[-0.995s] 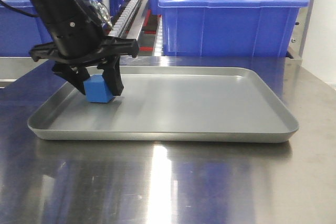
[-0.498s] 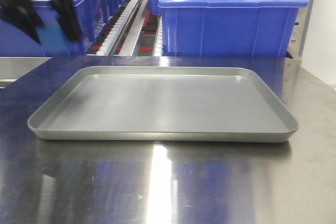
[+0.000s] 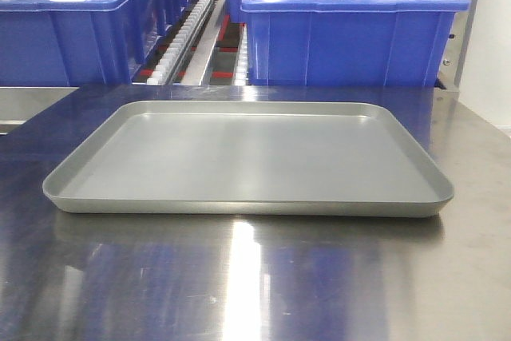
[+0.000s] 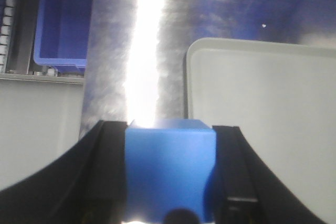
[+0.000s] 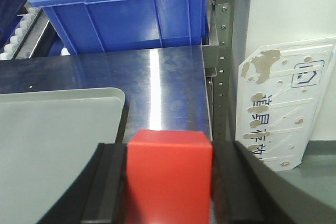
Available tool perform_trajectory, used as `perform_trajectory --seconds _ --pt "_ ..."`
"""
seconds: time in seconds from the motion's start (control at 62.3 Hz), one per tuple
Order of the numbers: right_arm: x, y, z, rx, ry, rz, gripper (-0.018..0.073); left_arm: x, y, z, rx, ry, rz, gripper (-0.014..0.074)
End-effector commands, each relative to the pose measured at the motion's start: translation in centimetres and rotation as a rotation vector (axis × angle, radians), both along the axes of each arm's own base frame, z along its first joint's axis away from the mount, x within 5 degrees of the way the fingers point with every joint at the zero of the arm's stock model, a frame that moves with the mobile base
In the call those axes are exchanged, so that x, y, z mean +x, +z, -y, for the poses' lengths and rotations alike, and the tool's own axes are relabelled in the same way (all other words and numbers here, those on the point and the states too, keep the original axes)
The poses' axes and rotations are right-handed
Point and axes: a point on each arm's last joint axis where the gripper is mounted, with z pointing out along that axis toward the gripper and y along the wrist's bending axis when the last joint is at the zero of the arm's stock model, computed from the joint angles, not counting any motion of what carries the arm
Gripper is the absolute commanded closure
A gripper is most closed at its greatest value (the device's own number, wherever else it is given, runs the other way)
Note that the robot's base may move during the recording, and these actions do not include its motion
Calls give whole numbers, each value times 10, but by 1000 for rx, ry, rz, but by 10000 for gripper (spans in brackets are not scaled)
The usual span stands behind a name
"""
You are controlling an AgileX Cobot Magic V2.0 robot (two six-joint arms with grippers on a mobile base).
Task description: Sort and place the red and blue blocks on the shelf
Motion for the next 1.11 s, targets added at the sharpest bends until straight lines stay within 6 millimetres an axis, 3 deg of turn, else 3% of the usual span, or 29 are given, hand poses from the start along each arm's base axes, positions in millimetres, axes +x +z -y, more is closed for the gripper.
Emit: perform_trajectory --seconds 0.0,0.385,0.594,0.835,1.092 --pt "1 17 1 -8 -11 116 510 -18 16 -7 -38 22 135 471" --pt "1 17 1 -8 -11 116 510 -89 -25 -32 -38 88 164 471" --pt "1 17 1 -8 -11 116 510 -123 -37 -43 -43 130 216 471" --pt "1 17 1 -8 -11 116 510 -144 -47 -46 -48 139 255 471" --pt "1 17 1 -8 -11 116 510 -147 -50 -46 -44 139 256 471"
